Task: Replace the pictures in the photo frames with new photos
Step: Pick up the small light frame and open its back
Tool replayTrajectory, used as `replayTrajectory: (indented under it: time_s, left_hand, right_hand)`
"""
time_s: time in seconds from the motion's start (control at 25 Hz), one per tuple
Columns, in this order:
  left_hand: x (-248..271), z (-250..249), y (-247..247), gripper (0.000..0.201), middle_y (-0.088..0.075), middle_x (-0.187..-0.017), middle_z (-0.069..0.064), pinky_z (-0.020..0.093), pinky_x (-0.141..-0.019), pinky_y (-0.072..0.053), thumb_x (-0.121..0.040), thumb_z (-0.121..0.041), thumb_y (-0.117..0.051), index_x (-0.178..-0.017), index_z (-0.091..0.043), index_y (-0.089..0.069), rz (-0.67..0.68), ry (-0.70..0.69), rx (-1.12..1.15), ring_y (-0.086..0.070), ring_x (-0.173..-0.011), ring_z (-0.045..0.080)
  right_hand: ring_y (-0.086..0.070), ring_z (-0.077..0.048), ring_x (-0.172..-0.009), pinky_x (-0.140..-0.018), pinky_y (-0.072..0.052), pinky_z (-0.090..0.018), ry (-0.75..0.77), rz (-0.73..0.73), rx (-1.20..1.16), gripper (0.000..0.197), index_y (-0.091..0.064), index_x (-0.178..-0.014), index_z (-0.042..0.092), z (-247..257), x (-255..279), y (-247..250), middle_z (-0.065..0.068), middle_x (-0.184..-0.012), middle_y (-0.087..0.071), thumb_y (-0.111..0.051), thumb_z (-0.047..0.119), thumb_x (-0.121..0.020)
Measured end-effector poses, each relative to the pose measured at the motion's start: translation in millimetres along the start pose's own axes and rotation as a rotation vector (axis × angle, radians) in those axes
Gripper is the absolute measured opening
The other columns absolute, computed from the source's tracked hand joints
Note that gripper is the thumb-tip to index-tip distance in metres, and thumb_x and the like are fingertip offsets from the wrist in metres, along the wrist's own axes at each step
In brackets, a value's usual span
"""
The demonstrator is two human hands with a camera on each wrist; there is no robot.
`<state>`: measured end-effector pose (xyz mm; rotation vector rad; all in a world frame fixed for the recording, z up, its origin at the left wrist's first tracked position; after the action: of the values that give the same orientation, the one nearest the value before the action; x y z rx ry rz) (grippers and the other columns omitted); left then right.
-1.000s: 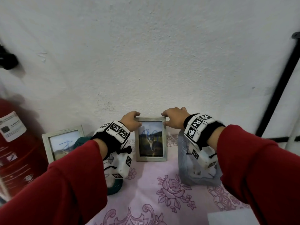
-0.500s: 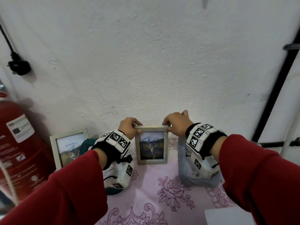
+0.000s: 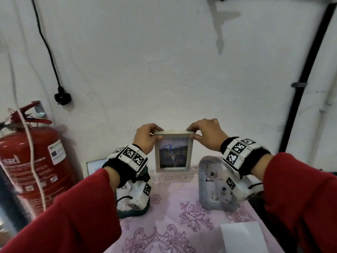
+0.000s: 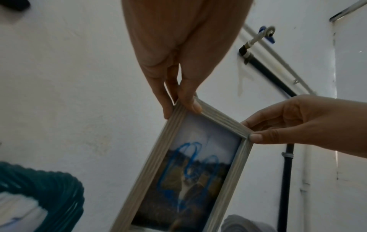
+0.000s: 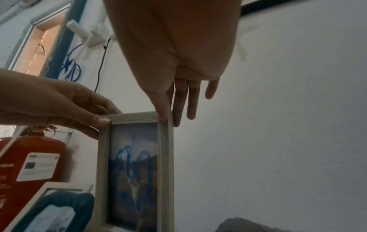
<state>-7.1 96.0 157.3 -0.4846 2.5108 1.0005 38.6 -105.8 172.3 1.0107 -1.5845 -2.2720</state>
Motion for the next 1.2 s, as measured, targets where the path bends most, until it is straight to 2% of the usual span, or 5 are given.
replayTrajectory:
  time_s: [0.16, 0.4, 0.68, 0.84, 1.2]
  left_hand:
    - [26, -27, 26, 0.02, -0.063, -0.105, 0.012, 0.032, -0.08, -0.046, -0.087, -0.004, -0.059, -0.106, -0.001, -0.064, -0.062, -0.059, 0.043, -0.055, -0.095, 0.023]
    - [90, -50, 39, 0.019, -0.055, -0.097, 0.0, 0.034, -0.079, -0.046, -0.093, -0.007, -0.05, -0.11, -0.004, -0.059, -0.088, 0.007, 0.246, -0.053, -0.091, 0.018]
    - [156, -50, 41, 0.014, -0.056, -0.094, 0.009, 0.027, -0.069, -0.049, -0.096, -0.011, -0.047, -0.104, -0.014, -0.058, -0.011, 0.132, 0.472, -0.056, -0.081, 0.018]
    - [187, -40, 36, 0.017, -0.059, -0.095, 0.014, 0.041, -0.08, -0.048, -0.096, -0.011, -0.047, -0.106, -0.014, -0.06, 0.026, 0.165, 0.459, -0.055, -0.088, 0.023]
    - [226, -22, 15, 0.023, -0.062, -0.103, 0.014, 0.036, -0.088, -0.048, -0.096, -0.007, -0.046, -0.114, -0.001, -0.059, 0.069, 0.286, 0.481, -0.058, -0.095, 0.021]
  right_hand:
    - [-0.059, -0.02, -0.101, -0.098, -0.039, -0.039, -0.028, -0.117, -0.235, 0.024, -0.062, -0.115, 0.017, 20, 27, 26, -0.001, -0.099, -0.065, -0.057, 0.021, -0.092]
    - [-0.056, -0.009, -0.076, -0.062, -0.043, -0.005, -0.196, -0.268, -0.782, 0.031, -0.053, -0.119, 0.015, 51, 96, 15, -0.001, -0.086, -0.059, -0.061, 0.018, -0.089]
    - [-0.068, -0.007, -0.093, -0.075, -0.052, -0.02, -0.355, -0.066, -1.395, 0.048, -0.046, -0.124, 0.024, 73, 178, -30, 0.003, -0.103, -0.069, -0.054, 0.047, -0.083]
    - [-0.067, -0.013, -0.1, -0.084, -0.051, -0.029, -0.361, -0.031, -1.48, 0.042, -0.046, -0.122, 0.025, 80, 218, -56, 0.001, -0.106, -0.07, -0.05, 0.043, -0.085]
    - [-0.065, -0.021, -0.103, -0.096, -0.05, -0.036, -0.465, -0.024, -1.42, 0.025, -0.049, -0.116, 0.017, 89, 265, -82, -0.015, -0.111, -0.065, -0.044, 0.031, -0.096]
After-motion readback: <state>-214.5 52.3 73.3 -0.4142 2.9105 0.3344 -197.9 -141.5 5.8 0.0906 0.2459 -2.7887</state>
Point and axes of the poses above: each hand's wrist, its own x-axis away from the middle knuckle, its own y-axis out of the back of the hand, z = x × y, the point moved 1 cm from there along -x, towards the middle knuckle
